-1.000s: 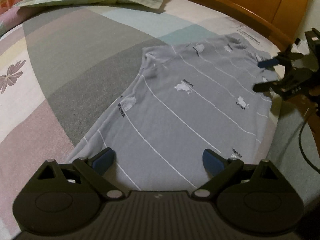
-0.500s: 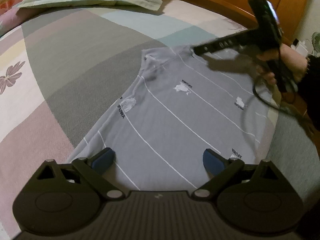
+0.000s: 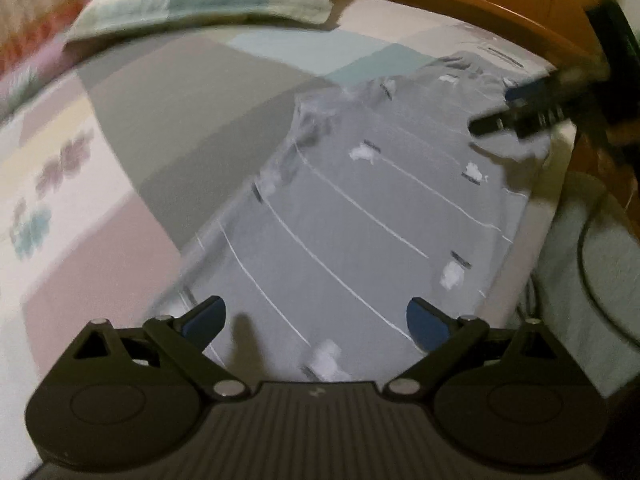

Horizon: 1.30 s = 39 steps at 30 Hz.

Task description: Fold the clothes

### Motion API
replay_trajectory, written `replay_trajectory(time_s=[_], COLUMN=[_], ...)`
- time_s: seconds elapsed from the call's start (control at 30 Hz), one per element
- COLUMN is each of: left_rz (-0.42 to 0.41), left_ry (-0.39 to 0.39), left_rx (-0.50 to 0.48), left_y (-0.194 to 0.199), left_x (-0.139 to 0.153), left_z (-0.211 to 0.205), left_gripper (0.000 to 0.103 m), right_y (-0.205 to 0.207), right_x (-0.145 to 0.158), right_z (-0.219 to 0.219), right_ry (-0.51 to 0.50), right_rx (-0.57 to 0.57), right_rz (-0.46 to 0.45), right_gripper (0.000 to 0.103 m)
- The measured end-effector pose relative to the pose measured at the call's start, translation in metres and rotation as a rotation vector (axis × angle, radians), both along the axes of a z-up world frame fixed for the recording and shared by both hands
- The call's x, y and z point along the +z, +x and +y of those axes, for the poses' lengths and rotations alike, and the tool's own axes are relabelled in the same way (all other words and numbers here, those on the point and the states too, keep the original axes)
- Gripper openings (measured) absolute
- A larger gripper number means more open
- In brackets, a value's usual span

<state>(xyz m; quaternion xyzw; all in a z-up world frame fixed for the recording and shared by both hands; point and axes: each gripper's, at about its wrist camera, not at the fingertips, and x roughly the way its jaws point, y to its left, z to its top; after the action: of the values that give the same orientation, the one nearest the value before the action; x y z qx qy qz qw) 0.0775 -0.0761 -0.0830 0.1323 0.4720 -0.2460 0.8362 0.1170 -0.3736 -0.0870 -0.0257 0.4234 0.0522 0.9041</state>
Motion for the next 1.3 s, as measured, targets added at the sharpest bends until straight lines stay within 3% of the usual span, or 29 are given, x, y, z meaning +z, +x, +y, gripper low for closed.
replay_trajectory(time_s=[0.17, 0.3, 0.43, 0.57, 0.63, 0.83, 1.03, 1.3], left_rz=[0.016, -0.004, -0.067, -0.066, -0.028, 0.01, -0.004, -0.009], left_ry=[-0.02, -0.05, -0.015, -0.027, -0.042, 0.057, 0.005, 0.006], left_rx=[0.035, 0.066, 0.065, 0.012, 0.038, 0.194, 0.242, 0.263], left_y=[-0.011, -0.016, -0.028, -0.034, -0.031, -0.04, -0.064, -0.089], left_x=[-0.01, 0.014, 0.039, 0.058, 0.061, 0.037, 0.0, -0.005], left_z=[0.003, 0.017, 0.042, 0.093, 0.129, 0.21, 0.242, 0.274], left_gripper=[0.097, 0.097, 0.097, 0.097, 0.098, 0.097, 0.096, 0.097], right_y=[-0.016, -0.024, -0.031, -0.043, -0.048, -0.046, -0.04, -0.045], right_x=[-0.003, 0.02, 0.035, 0.04, 0.041, 0.037, 0.031, 0.029], right_z=[0.013, 0.027, 0.043, 0.056, 0.057, 0.074, 0.113, 0.149], right_ry=[0.084, 0.111, 0.146, 0.14, 0.15, 0.163, 0.13, 0.105], right_rx=[-0.016, 0.023, 0.086, 0.15, 0.146, 0.143, 0.223, 0.347], right_rz=[0.005, -0.069, -0.115, -0.123, -0.133, -0.107, -0.067, -0.04], right_gripper=[0.103, 0.103, 0.103, 0.103, 0.103, 0.103, 0.103, 0.103])
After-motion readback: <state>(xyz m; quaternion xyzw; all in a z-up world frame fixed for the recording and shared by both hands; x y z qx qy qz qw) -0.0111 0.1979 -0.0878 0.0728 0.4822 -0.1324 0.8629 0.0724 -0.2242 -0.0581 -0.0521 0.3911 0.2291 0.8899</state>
